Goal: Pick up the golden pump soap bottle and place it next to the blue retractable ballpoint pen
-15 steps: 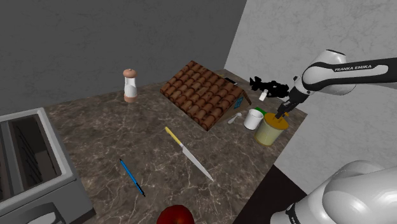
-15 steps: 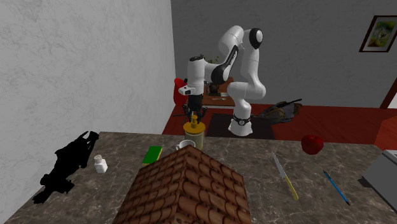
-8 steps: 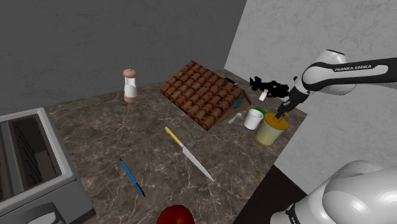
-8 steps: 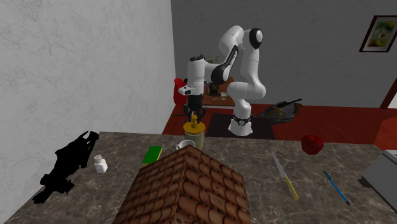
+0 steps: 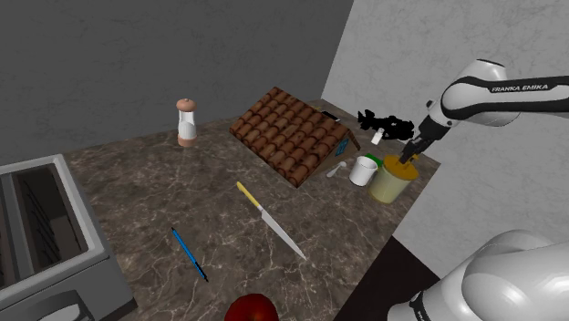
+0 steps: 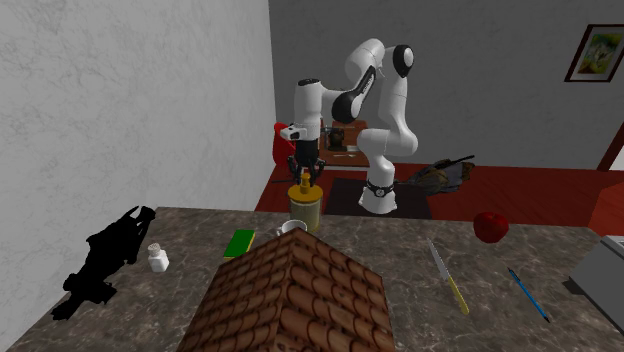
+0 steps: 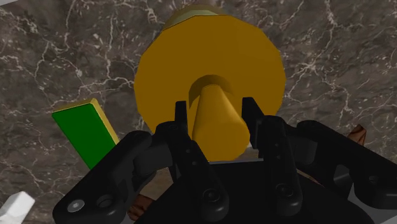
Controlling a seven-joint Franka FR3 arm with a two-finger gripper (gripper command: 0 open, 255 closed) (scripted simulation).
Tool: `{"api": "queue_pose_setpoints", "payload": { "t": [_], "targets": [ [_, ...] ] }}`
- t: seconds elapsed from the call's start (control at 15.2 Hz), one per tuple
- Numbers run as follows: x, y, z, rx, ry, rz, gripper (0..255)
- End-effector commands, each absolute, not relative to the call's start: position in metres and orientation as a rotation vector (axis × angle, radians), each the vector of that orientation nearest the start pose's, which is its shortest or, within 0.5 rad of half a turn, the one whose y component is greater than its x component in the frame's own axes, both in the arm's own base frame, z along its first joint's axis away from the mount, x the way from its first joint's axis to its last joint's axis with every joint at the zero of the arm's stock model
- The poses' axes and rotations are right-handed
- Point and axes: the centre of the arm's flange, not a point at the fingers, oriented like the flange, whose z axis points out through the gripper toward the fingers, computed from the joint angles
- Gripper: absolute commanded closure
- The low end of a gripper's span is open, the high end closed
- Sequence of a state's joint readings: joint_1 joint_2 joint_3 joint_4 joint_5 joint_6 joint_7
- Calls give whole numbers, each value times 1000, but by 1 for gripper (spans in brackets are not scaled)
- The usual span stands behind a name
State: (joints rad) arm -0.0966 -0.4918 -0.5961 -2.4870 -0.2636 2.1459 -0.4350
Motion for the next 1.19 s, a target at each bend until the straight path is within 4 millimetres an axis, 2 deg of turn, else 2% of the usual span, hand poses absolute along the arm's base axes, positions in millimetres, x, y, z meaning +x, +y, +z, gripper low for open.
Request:
{"api": "queue_pose_setpoints", "payload": {
  "t": [0.0,1.12],
  "targets": [
    [316,-281,450,-3147,122,-159,255],
    [316,-281,539,-3147,122,-159,255]
  ]
}}
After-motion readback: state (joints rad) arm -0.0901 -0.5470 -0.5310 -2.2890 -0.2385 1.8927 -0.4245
